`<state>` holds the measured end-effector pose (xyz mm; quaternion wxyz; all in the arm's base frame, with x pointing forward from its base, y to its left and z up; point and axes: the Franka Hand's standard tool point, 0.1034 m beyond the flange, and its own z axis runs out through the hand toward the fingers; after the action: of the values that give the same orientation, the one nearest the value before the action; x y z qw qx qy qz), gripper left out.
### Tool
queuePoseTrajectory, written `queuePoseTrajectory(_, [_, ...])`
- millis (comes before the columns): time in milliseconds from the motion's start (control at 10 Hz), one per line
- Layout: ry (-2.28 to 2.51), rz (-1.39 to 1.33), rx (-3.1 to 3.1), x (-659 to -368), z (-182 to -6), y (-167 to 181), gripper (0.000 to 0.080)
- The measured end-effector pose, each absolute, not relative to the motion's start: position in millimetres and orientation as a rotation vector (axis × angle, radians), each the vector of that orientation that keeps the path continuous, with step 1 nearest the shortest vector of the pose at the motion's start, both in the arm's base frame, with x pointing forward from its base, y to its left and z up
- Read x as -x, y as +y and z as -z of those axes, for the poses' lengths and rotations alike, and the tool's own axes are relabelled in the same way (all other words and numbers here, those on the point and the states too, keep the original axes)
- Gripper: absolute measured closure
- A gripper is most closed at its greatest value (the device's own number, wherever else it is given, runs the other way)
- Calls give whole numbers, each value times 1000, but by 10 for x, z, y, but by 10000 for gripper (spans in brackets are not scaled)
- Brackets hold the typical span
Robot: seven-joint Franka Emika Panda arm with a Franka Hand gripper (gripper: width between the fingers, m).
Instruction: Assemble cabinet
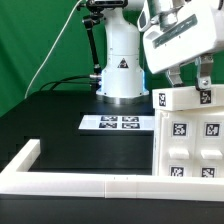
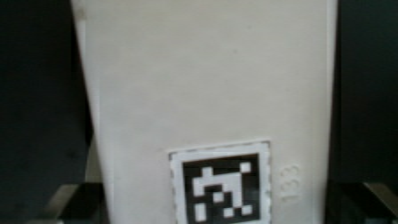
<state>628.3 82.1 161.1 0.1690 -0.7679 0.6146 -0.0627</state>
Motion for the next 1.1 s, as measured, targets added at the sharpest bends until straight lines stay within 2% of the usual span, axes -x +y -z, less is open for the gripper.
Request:
queuePoseTrajectory(500, [2027, 93, 1882, -6286, -1616, 830, 236])
queuePoseTrajectory(1100, [2453, -86, 1215, -6280, -1610, 831, 236])
